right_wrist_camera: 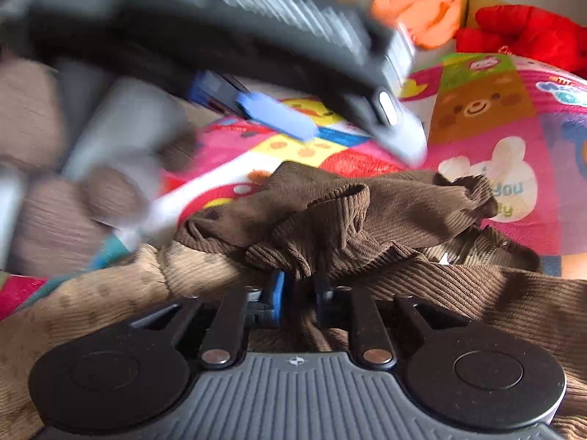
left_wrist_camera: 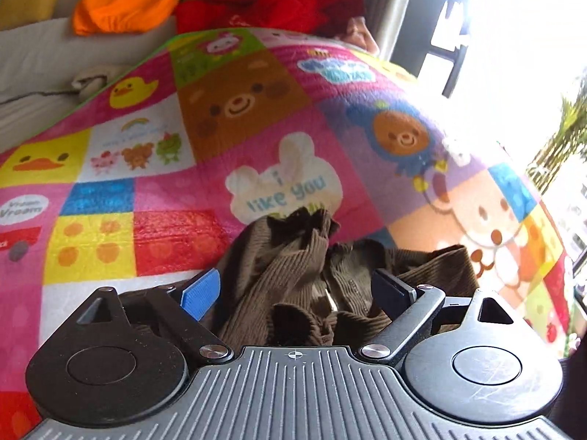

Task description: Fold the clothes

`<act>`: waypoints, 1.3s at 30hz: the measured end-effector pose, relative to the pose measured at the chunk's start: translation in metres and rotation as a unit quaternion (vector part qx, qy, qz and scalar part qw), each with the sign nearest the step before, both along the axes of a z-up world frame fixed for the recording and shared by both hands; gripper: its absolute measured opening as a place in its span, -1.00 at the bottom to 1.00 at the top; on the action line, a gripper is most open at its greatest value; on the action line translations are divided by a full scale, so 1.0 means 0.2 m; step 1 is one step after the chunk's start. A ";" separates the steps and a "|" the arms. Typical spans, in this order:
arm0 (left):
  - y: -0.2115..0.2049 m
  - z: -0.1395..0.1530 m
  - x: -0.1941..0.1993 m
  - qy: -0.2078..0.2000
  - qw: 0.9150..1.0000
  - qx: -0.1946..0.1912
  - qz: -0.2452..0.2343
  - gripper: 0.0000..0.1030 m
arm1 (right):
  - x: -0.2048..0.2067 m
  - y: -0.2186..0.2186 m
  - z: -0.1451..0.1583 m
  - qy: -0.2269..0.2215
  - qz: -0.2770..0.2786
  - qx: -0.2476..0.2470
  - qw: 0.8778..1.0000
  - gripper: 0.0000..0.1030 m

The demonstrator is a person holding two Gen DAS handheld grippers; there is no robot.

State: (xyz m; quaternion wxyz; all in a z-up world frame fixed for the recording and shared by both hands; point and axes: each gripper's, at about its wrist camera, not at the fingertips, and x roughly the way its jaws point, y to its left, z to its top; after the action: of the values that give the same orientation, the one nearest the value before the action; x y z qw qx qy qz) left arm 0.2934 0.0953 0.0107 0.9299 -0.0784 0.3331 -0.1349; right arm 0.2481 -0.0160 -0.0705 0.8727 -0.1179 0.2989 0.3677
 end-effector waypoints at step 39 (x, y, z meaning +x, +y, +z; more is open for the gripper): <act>-0.18 0.00 -0.50 -0.034 0.995 -0.038 -0.089 0.84 | 0.06 -0.83 0.12 0.068 -0.217 0.167 0.959 0.26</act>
State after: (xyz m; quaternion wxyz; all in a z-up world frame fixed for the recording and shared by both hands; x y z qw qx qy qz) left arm 0.1942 0.0590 0.0103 0.9214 -0.0788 0.3012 -0.2324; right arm 0.2603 -0.1827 -0.0466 0.9165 0.1225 0.3101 0.2211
